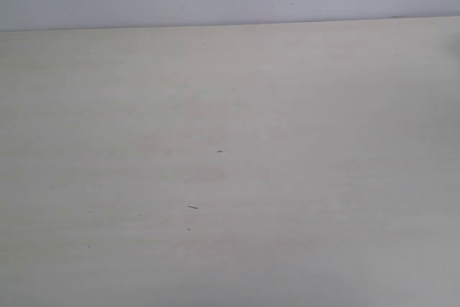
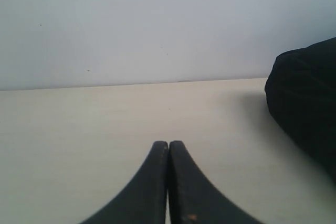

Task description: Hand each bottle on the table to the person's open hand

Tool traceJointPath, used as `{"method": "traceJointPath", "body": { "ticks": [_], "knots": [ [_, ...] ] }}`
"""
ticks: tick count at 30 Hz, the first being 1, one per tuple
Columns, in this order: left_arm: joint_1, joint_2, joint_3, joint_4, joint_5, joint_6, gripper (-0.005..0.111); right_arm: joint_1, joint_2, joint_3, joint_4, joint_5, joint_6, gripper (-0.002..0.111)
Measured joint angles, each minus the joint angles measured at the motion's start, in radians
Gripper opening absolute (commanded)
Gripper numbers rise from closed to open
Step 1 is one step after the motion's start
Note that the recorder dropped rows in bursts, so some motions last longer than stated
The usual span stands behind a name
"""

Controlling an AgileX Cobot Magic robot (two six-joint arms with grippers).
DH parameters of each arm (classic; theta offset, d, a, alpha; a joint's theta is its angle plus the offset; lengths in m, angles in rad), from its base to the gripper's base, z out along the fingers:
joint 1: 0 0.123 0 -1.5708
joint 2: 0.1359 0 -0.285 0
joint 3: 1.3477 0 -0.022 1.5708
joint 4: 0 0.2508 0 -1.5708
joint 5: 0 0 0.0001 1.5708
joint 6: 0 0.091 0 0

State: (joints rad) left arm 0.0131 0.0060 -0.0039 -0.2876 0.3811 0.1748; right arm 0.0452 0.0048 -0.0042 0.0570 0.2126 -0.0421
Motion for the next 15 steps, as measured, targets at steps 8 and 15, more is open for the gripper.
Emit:
{"method": "traceJointPath", "body": {
  "ticks": [8,15],
  "knots": [
    [0.000,0.000,0.001,-0.005,-0.009,0.000,0.000,0.000,0.000,0.000,0.000,0.000,0.000,0.000],
    [-0.061,0.000,0.001,-0.005,-0.009,0.000,0.000,0.000,0.000,0.000,0.000,0.000,0.000,0.000]
  ]
}}
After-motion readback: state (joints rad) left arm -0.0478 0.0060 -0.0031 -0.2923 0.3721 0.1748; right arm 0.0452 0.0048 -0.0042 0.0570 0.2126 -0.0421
